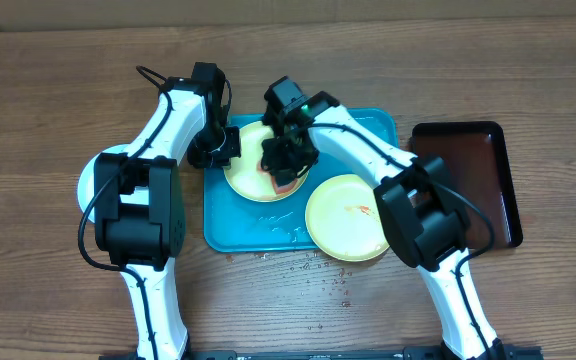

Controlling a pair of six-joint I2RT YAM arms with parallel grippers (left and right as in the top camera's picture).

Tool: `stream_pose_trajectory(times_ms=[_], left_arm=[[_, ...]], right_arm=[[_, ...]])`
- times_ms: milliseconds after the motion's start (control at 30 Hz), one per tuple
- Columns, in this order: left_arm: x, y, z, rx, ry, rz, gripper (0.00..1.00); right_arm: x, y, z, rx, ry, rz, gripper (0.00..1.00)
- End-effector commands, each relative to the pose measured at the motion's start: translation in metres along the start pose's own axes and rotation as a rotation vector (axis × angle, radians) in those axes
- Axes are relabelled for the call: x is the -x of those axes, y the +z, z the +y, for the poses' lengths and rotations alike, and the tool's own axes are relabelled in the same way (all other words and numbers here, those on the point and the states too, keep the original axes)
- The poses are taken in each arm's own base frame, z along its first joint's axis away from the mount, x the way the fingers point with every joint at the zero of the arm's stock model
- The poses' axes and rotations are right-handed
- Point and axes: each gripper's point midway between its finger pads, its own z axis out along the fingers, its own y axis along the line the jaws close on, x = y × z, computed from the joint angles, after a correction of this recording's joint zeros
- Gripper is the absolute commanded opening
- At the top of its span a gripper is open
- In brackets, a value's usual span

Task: Clean dirty plates on tray and stack at the side
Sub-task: 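Scrub the upper yellow plate with the sponge while left gripper holds it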

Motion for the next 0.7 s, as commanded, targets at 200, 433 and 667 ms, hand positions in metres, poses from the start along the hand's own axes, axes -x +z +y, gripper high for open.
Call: stream_pose_trajectory(times_ms=[200, 433, 667], left_arm=[[-0.014, 0.035, 0.001, 0.035, 0.000, 0.069, 0.04], [-0.013, 0.035, 0.001, 0.035, 0.000, 0.069, 0.04], [-0.012, 0.035, 0.001, 0.033, 0.000, 0.064, 0.04]], right_arm=[[0.065, -0.020, -0.076, -0.241, 0.056, -0.230, 0.04], [0.033, 0.025, 0.018, 0.064, -0.064, -0.095, 0.04], [-0.006, 0.031, 0.031, 0.037, -0.062, 0.042, 0.04]])
